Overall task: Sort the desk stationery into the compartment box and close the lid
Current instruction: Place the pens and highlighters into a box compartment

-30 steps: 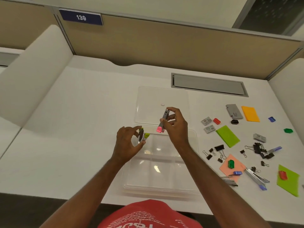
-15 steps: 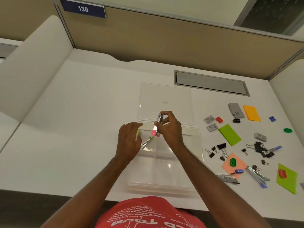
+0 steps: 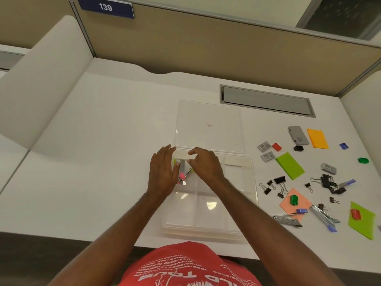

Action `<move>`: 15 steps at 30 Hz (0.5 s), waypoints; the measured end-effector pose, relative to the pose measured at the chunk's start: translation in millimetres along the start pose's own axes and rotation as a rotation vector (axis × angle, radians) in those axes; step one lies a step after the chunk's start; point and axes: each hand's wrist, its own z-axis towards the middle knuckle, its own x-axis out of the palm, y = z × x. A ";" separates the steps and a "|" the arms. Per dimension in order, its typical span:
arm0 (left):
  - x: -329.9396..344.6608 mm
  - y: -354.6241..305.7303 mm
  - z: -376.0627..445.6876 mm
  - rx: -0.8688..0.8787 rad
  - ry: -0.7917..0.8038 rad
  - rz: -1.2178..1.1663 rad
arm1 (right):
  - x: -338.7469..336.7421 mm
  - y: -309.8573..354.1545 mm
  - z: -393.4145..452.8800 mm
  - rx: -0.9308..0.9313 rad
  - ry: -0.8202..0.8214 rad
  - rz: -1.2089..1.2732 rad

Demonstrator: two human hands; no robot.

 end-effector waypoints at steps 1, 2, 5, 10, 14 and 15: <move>0.1 -0.4 0.5 -0.004 0.008 0.011 | -1.9 -0.2 -0.2 -0.011 -0.025 -0.015; -0.2 -0.6 1.0 0.002 0.021 0.021 | -3.7 -0.6 -0.7 -0.024 -0.050 -0.028; -2.7 -1.3 1.4 0.018 0.072 0.045 | -9.4 -3.5 -2.9 -0.077 -0.128 -0.089; -9.4 -5.2 4.3 0.013 0.110 0.031 | -21.8 -17.8 -7.5 -0.170 -0.252 -0.171; -11.3 -19.0 13.4 0.045 0.095 0.029 | -38.4 -35.9 -6.1 -0.215 -0.284 -0.262; -10.2 -25.0 16.2 0.055 0.095 0.030 | -42.6 -41.1 -5.6 -0.214 -0.289 -0.263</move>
